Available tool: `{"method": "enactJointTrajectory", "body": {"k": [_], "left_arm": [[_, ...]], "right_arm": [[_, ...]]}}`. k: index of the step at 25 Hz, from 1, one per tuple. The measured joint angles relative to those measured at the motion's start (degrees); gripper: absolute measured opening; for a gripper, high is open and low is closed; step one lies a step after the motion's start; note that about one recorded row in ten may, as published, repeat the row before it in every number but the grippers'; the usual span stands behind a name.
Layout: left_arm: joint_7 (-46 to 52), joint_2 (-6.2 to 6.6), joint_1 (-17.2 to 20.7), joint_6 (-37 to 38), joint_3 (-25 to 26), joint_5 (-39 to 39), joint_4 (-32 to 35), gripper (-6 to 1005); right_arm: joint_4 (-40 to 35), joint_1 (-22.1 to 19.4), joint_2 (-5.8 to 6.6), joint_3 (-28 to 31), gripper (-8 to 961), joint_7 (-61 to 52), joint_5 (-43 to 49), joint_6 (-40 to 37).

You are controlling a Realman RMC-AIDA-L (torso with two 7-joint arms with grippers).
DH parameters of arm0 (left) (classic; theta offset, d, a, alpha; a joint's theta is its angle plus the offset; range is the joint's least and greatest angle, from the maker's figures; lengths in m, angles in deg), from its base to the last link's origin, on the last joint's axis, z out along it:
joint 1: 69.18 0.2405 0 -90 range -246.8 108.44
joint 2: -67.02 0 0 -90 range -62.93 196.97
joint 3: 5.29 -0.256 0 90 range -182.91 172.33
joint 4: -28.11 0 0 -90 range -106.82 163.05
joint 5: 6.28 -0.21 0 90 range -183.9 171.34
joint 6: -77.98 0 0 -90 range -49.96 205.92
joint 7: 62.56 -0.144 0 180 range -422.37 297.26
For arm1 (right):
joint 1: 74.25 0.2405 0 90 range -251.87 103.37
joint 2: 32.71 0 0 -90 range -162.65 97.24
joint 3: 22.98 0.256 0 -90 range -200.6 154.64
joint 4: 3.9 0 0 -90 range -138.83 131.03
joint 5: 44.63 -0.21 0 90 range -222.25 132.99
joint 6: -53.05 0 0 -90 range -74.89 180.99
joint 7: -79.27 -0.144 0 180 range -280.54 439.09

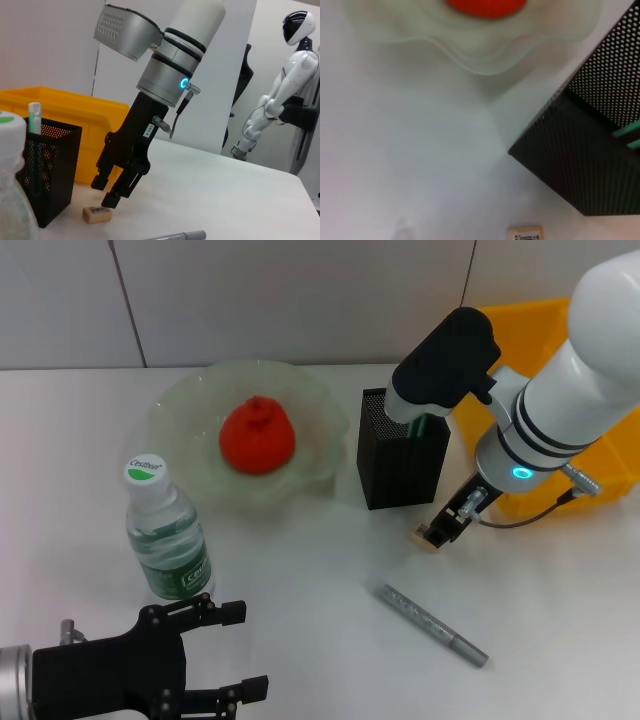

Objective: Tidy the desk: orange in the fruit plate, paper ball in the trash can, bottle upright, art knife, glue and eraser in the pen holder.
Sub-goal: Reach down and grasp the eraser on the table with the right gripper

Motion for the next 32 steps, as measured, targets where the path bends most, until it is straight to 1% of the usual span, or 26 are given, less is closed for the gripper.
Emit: {"method": "enactJointTrajectory", "body": {"k": [11,23,32], "left_arm": [[0.0,0.0,0.1,0.0,0.0,0.0,0.0,864],[0.0,0.0,0.0,0.0,0.0,0.0,0.0,864],[0.0,-0.07,0.1,0.0,0.0,0.0,-0.1,864]], "right_arm": [[-0.2,0.0,-0.19,-0.5,493,0.8,-1.8,0.0],[3.8,0.2,-0.14,-0.4,492,2.5,-3.0,3.2],[4.0,-0.2,-0.21,-0.5,449,2.6,-3.0,3.7]]}}
